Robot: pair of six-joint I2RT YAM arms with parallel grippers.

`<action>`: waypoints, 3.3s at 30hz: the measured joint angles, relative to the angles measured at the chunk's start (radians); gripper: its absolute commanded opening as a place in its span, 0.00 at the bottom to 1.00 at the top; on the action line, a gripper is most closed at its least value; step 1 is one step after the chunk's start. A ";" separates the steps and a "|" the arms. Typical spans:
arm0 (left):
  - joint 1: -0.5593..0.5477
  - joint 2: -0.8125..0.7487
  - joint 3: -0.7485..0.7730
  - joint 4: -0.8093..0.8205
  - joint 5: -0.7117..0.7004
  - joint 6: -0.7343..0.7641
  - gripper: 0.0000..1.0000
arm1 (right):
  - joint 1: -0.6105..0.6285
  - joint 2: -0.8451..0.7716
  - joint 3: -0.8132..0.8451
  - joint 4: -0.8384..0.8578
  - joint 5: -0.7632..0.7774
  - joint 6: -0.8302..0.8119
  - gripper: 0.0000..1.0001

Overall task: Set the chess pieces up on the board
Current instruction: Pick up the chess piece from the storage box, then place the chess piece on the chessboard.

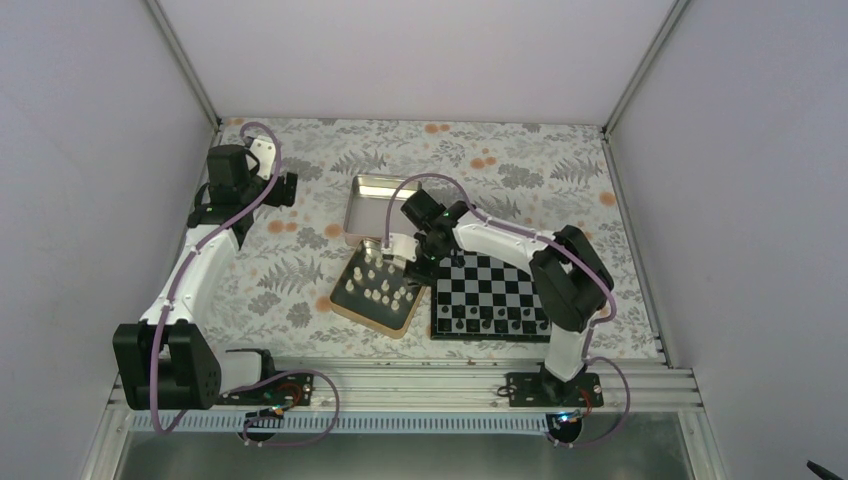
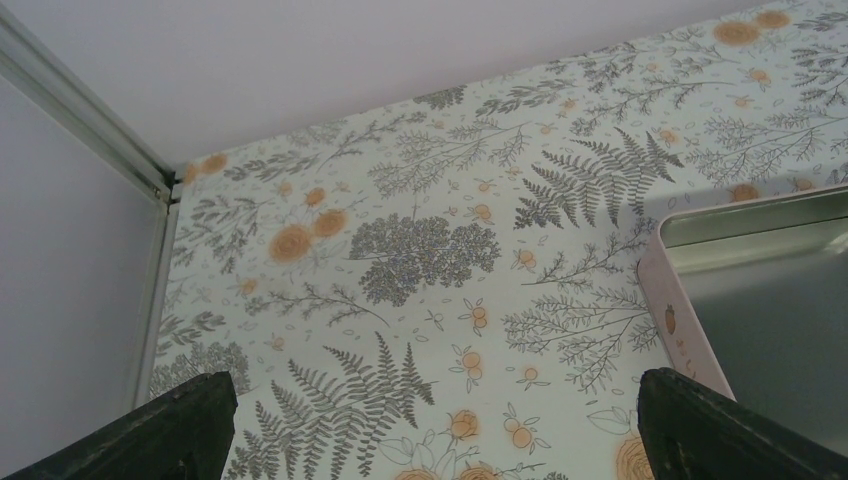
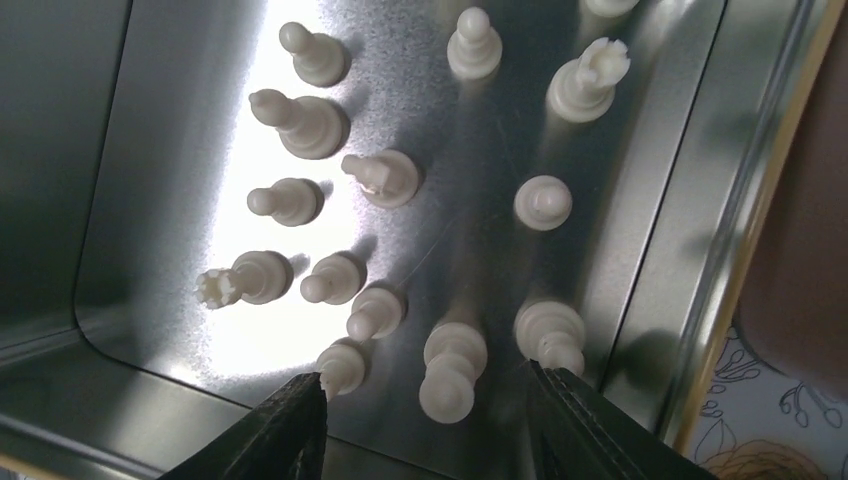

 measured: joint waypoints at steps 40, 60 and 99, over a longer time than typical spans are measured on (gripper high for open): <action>0.002 0.000 -0.013 0.005 0.002 0.003 1.00 | 0.012 -0.073 0.064 -0.034 -0.008 -0.002 0.04; 0.002 0.000 -0.013 0.005 -0.001 0.003 1.00 | -0.414 -0.333 0.082 -0.073 -0.064 -0.077 0.04; 0.002 0.000 -0.013 0.005 0.000 0.003 1.00 | -0.624 -0.114 -0.084 -0.034 0.068 -0.151 0.04</action>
